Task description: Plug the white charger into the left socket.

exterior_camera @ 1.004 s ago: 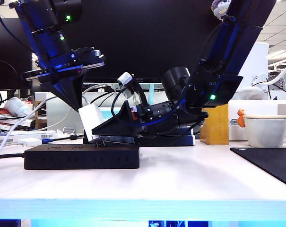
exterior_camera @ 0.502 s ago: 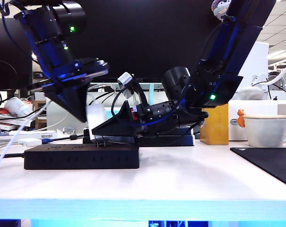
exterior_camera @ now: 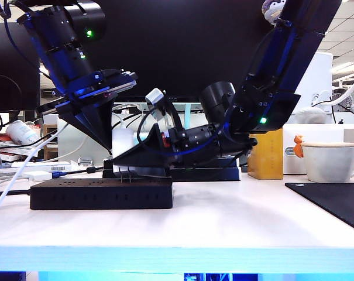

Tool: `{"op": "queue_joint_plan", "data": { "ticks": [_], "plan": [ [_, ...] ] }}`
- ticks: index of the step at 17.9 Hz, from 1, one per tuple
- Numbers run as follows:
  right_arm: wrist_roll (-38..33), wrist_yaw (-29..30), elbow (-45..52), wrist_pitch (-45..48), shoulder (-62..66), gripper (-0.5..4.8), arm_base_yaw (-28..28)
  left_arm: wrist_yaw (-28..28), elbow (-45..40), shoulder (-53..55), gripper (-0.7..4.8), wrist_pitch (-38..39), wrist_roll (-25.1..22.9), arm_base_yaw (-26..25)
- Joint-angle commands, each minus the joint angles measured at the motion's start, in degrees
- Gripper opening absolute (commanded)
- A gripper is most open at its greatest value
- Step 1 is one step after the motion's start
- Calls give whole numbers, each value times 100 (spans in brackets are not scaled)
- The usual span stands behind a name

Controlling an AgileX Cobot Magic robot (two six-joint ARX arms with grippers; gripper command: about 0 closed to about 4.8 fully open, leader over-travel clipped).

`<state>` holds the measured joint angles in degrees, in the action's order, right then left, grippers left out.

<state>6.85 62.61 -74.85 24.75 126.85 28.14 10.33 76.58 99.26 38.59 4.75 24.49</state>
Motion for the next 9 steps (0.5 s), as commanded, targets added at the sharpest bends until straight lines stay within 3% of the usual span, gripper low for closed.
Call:
{"op": "queue_joint_plan", "data": {
  "ticks": [1,4,6,9],
  "plan": [
    [-339,46,-11,577,-37,268,13,44,13,-28,13,-7,20,0],
    [-404,37,-11,649,-37,249,15,44,13,-28,13,-4,20,0],
    [-404,48,-11,664,-37,166,15,44,13,-28,13,-7,20,0],
    [-402,48,-11,664,-37,165,15,44,13,-28,13,-7,20,0]
  ]
}}
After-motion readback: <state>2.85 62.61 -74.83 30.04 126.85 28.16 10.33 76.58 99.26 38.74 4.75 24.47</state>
